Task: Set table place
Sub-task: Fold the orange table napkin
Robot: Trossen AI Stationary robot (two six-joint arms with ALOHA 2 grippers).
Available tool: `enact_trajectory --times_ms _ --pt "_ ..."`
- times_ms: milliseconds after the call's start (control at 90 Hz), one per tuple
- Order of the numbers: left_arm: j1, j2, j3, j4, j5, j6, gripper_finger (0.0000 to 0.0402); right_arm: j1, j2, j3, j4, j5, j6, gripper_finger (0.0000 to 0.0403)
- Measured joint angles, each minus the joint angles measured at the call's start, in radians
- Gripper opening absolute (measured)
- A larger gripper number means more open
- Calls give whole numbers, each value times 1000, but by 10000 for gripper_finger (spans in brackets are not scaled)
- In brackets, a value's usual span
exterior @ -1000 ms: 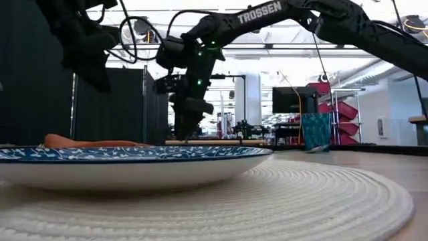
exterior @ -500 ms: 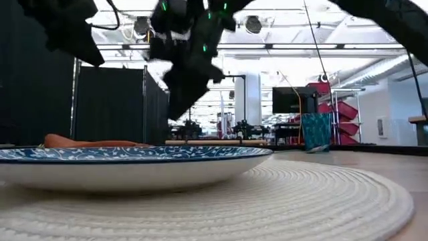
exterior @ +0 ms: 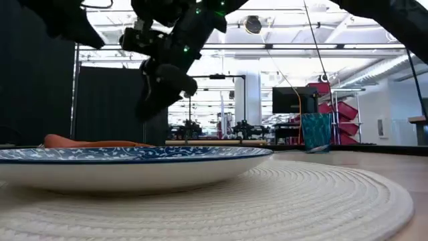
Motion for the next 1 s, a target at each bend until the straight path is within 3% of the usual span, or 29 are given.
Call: enact_trajectory --times_ms 311,1000 --pt "0 -135 0 1 1 18 104 7 1 -142 132 -27 36 192" --pt "0 -139 -24 -2 6 21 104 16 58 -143 182 -37 98 184"
